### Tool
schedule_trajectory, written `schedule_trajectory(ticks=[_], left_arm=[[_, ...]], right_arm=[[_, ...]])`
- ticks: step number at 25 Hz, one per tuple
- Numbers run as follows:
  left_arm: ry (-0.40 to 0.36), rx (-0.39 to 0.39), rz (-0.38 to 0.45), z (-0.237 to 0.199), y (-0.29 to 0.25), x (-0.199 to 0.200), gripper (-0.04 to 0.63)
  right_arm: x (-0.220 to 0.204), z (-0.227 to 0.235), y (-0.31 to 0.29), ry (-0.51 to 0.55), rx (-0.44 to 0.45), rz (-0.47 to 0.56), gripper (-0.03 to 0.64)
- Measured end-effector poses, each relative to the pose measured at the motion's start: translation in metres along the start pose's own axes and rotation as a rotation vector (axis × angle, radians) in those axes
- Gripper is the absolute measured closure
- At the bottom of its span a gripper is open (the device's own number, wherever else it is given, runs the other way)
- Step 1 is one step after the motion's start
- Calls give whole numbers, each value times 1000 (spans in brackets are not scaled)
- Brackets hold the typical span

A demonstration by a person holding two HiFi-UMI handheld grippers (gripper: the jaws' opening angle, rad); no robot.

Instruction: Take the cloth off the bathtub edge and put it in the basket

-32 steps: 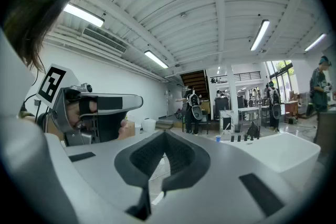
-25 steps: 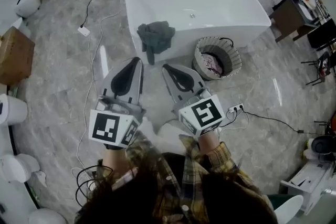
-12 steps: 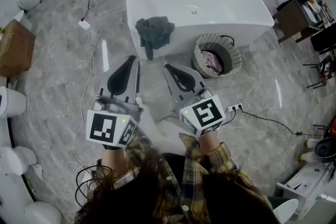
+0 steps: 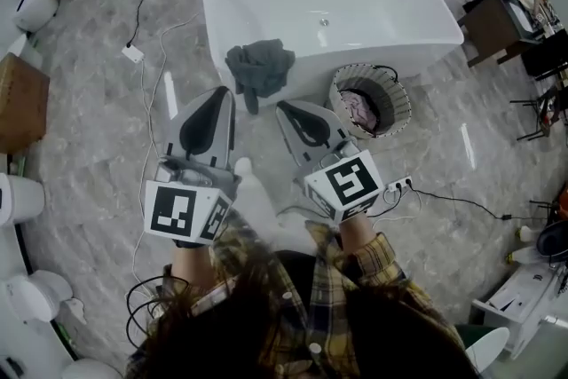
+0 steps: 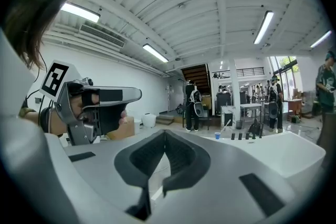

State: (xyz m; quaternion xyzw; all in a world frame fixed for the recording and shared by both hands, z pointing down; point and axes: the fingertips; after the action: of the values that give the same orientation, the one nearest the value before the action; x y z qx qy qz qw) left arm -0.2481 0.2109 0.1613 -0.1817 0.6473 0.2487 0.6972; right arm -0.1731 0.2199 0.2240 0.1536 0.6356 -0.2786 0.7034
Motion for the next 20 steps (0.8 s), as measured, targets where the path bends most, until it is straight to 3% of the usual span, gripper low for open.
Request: schedule_trajectory(ticks=[8,20], left_arm=[[11,-58,-6,-80,-72,-12,577],[26,-102,-33,-158,-113,-38,577]], right_arm=[[33,50,-96,11,-72,6,600],[32,83,-167,-32,-184,-1,600]])
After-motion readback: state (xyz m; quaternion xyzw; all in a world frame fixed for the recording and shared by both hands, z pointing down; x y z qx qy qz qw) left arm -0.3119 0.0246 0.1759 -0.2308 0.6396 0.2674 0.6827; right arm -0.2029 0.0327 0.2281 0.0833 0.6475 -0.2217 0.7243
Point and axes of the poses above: the fingertips, and each gripper's own axes: y backward along the fingers, z to its right, x out of its top, and after that the axes turned 8 degrees about -y, right-handed
